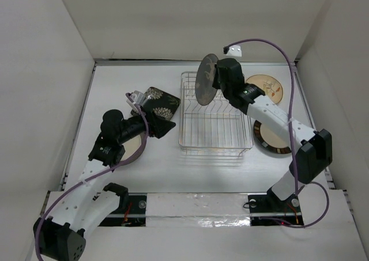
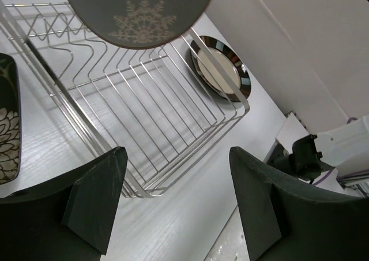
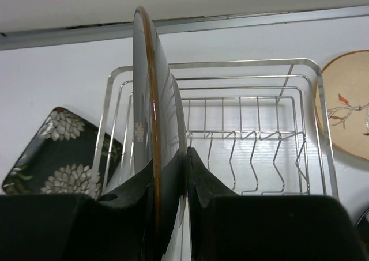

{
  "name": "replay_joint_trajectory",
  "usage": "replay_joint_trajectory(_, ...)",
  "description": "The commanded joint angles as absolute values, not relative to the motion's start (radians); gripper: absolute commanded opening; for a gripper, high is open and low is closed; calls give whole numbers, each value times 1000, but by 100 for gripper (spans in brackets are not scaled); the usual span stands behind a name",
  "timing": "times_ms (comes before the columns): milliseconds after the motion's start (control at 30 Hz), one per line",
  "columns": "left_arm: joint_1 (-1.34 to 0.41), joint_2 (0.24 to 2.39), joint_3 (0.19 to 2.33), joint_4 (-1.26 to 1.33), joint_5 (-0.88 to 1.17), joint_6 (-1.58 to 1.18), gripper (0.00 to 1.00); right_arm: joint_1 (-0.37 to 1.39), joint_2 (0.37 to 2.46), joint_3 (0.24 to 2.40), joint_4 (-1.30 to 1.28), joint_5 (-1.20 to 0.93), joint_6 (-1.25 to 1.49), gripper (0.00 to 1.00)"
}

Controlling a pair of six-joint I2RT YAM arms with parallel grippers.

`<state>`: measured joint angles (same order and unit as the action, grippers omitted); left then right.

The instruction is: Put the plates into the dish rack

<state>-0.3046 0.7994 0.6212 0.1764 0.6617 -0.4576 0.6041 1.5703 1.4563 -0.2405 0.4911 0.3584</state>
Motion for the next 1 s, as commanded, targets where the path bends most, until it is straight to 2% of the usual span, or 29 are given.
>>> replay_joint_trajectory(0, -388, 762, 696, 109, 568, -358, 69, 630, 1595, 1606, -186, 618, 304, 0)
replay_joint_trajectory(167, -468, 719, 706, 58, 424, -278, 69, 640, 1707, 1699, -253, 658, 284, 0)
replay_joint_trajectory(967, -468, 692, 692, 54, 422, -278, 69, 698, 1894, 1761, -291, 604, 337, 0)
